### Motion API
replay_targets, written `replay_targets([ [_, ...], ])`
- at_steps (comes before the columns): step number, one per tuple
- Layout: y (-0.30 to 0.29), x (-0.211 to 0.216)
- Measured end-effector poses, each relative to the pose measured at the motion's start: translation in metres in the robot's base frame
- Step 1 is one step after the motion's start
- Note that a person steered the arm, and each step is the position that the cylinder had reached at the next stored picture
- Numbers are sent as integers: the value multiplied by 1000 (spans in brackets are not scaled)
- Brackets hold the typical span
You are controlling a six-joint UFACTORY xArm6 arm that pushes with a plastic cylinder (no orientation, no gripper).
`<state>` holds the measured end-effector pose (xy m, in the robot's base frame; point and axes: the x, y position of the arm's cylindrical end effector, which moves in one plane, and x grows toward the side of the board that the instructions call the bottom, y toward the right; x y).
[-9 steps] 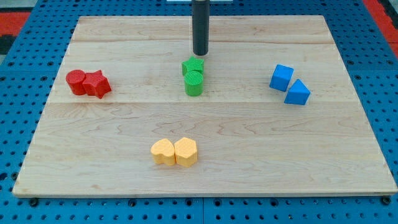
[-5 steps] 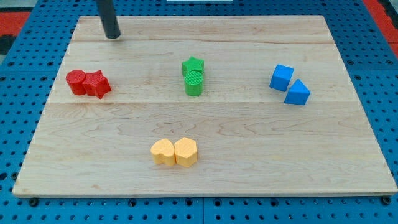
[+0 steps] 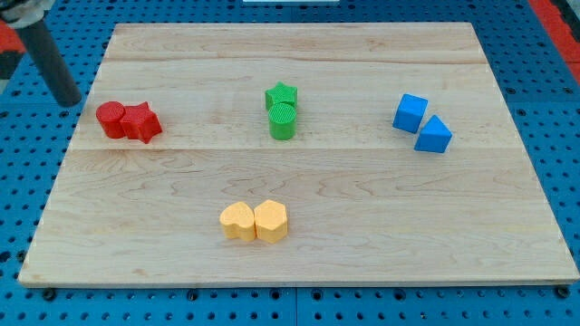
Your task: Move the red star vertical to the green circle
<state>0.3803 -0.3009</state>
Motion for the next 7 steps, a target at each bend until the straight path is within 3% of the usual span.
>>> replay_targets([
  [1, 61, 5],
  [3, 113, 17],
  [5, 235, 74],
  [7, 327, 47],
])
